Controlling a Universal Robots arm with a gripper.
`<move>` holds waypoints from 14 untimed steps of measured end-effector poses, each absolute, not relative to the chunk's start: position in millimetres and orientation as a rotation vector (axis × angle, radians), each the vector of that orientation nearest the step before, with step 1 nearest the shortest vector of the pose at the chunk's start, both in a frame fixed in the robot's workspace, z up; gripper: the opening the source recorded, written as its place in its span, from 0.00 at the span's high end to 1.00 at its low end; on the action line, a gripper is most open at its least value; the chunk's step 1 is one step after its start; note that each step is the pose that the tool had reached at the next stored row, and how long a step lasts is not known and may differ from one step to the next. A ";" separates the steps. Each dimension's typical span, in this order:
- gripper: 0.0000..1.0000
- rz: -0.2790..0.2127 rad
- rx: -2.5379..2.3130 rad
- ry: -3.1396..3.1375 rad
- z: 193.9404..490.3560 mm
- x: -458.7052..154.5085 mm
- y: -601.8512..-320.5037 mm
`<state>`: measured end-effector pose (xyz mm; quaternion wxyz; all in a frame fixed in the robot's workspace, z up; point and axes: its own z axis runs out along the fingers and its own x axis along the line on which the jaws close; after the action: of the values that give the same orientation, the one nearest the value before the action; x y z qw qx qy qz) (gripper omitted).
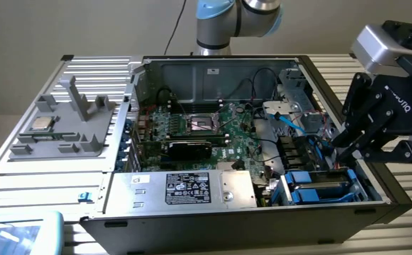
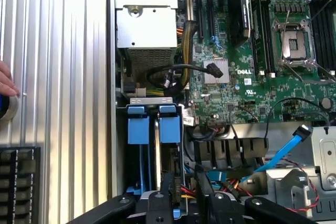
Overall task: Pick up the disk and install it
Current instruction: 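Insert the first disk wire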
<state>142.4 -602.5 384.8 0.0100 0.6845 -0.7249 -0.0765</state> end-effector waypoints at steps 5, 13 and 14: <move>0.69 -0.199 2.125 -2.253 392.0 141.3 -592.7; 0.69 -0.157 2.108 -2.239 397.1 130.1 -579.9; 0.69 -0.152 2.106 -2.238 397.1 128.3 -578.3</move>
<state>128.3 -578.3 397.1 0.0323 0.6841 -0.7270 -0.0492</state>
